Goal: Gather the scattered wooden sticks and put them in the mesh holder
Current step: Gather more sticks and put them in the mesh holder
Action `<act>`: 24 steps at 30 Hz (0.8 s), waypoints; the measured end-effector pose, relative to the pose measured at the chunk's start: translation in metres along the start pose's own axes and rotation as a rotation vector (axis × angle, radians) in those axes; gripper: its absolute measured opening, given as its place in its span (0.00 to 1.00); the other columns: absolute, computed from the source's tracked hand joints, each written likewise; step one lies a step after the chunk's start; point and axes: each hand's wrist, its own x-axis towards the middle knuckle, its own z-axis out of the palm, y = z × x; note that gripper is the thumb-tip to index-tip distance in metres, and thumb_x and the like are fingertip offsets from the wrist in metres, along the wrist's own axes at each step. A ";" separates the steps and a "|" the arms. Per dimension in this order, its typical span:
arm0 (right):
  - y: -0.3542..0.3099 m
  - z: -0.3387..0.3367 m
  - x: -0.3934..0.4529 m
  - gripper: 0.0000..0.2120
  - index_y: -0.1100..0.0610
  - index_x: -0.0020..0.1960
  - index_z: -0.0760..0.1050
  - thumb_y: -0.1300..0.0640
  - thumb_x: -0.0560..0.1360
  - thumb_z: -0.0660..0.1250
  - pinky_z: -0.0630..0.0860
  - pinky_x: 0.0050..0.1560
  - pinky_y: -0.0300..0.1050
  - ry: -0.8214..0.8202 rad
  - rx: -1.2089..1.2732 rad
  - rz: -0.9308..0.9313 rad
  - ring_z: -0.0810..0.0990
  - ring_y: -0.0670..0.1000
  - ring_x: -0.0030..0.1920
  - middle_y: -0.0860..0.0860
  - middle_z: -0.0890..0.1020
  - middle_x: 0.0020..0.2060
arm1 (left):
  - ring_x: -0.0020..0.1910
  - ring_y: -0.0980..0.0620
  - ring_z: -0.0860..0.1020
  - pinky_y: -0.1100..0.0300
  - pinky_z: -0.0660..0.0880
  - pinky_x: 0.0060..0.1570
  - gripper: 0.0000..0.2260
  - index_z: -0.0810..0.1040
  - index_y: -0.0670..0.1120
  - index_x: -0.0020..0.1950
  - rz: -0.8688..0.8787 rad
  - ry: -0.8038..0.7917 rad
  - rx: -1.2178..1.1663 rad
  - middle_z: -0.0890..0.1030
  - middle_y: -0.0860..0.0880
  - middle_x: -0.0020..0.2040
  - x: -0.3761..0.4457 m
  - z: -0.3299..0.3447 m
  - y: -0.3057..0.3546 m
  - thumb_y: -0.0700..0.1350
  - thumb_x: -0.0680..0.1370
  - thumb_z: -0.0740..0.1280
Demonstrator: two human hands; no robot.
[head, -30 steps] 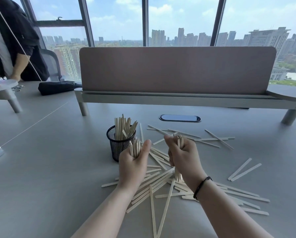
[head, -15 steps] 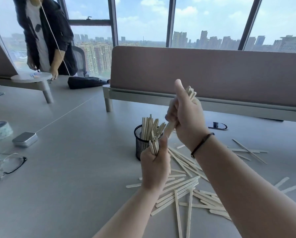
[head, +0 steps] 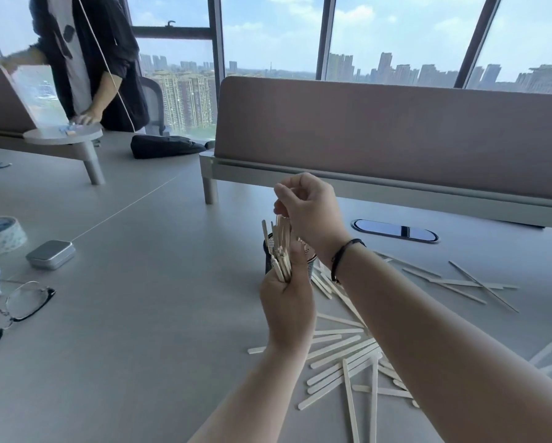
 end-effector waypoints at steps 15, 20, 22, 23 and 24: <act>0.092 -0.165 -0.143 0.11 0.40 0.49 0.78 0.56 0.74 0.72 0.78 0.54 0.46 0.148 -0.340 0.028 0.84 0.45 0.48 0.37 0.84 0.44 | 0.18 0.53 0.59 0.65 0.59 0.23 0.29 0.60 0.50 0.23 0.020 0.032 -0.106 0.61 0.52 0.20 0.020 0.010 0.050 0.53 0.84 0.61; 0.100 -0.189 -0.164 0.10 0.38 0.49 0.78 0.53 0.74 0.72 0.81 0.44 0.54 0.157 -0.384 0.135 0.82 0.43 0.49 0.35 0.83 0.44 | 0.19 0.50 0.66 0.58 0.67 0.27 0.27 0.67 0.49 0.24 0.099 0.024 0.069 0.66 0.52 0.20 0.074 0.026 0.077 0.56 0.82 0.64; 0.098 -0.186 -0.165 0.10 0.39 0.47 0.78 0.55 0.74 0.72 0.79 0.45 0.50 0.142 -0.392 0.113 0.81 0.40 0.45 0.35 0.83 0.43 | 0.22 0.47 0.72 0.53 0.76 0.30 0.24 0.70 0.41 0.32 0.102 -0.019 0.238 0.72 0.45 0.24 0.084 0.031 0.067 0.56 0.80 0.65; 0.098 -0.184 -0.165 0.11 0.39 0.46 0.77 0.55 0.74 0.73 0.78 0.45 0.48 0.119 -0.407 0.101 0.81 0.40 0.43 0.35 0.83 0.42 | 0.26 0.45 0.77 0.50 0.80 0.35 0.23 0.71 0.37 0.36 0.097 -0.039 0.329 0.76 0.42 0.28 0.085 0.032 0.061 0.56 0.79 0.66; 0.098 -0.182 -0.166 0.11 0.39 0.46 0.77 0.55 0.74 0.73 0.77 0.46 0.45 0.087 -0.420 0.097 0.81 0.42 0.40 0.35 0.83 0.41 | 0.31 0.44 0.81 0.48 0.82 0.41 0.20 0.73 0.38 0.40 0.096 -0.055 0.404 0.80 0.41 0.32 0.085 0.032 0.055 0.56 0.77 0.67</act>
